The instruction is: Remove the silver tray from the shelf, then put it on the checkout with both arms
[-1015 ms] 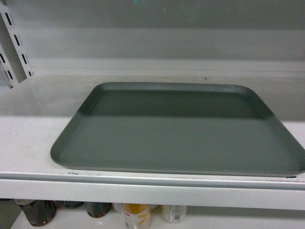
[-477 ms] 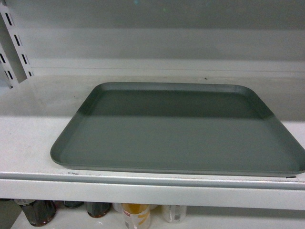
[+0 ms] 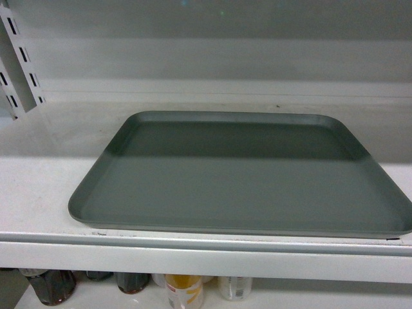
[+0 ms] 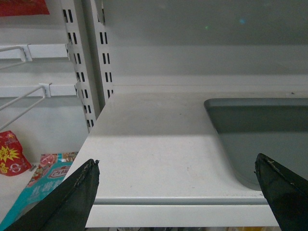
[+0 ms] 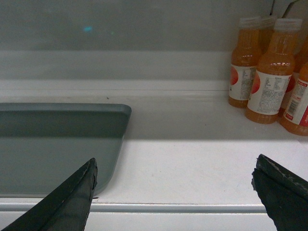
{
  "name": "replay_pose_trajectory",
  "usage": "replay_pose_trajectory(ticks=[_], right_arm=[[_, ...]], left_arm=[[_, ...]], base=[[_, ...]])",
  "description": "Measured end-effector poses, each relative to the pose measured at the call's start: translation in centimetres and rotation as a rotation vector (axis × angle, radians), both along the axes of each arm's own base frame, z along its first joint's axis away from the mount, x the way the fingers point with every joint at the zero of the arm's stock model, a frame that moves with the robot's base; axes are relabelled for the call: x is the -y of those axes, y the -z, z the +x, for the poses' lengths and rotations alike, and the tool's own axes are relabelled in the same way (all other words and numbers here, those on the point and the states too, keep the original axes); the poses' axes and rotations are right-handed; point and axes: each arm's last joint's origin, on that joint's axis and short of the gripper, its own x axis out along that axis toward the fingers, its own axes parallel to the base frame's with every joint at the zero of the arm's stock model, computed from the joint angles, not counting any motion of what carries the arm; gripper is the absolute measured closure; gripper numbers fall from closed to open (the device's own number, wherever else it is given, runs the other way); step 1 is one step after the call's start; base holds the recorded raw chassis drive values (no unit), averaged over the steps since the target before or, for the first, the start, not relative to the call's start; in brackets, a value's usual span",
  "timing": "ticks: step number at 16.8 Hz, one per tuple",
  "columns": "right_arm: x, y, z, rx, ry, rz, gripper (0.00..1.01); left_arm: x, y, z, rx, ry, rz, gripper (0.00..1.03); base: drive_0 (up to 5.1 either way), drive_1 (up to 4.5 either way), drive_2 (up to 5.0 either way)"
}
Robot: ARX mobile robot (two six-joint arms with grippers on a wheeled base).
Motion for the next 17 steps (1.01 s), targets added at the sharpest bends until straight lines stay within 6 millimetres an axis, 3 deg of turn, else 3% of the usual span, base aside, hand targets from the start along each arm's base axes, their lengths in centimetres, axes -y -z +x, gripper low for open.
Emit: replay_pose_trajectory(ticks=[2,4,5,8,11,15,17], right_arm=[[0.0,0.0,0.0,0.0,0.0,0.0,0.03],[0.1,0.5,0.4,-0.116,-0.052,0.076,0.03],[0.2,0.6,0.9,-0.149,-0.069,0.114,0.03],[0.5,-0.6,2.7,-0.1,-0.134,0.119,0.03],[0.6,-1.0,5.2,-0.111,-0.162,0.104,0.03],[-1.1,-0.7,7.9,-0.212,-0.261,0.124,0.03],[-2.0,-0.8,8.9,-0.252,-0.282,0.153,0.03]], left_arm=[[0.0,0.0,0.0,0.0,0.0,0.0,0.05],[0.4,-0.2,0.1,-0.261,-0.066,0.04,0.05],[0.8,-0.8,0.4,-0.285,-0.057,0.054,0.05],[1.6,-2.8,1.0,-0.183,-0.012,0.031,0.05],[2.0,-2.3,3.7,-0.2,0.047,0.004,0.05],[2.2,-0.9,8.7,-0.25,0.099,-0.01,0.05],[2.3,-1.2,11.4,-0.241,0.099,-0.008,0.05]], base=[[0.0,0.0,0.0],[0.0,0.0,0.0],[0.0,0.0,0.0],[0.0,0.0,0.0],[0.0,0.0,0.0],[0.0,0.0,0.0],[0.0,0.0,0.0]])
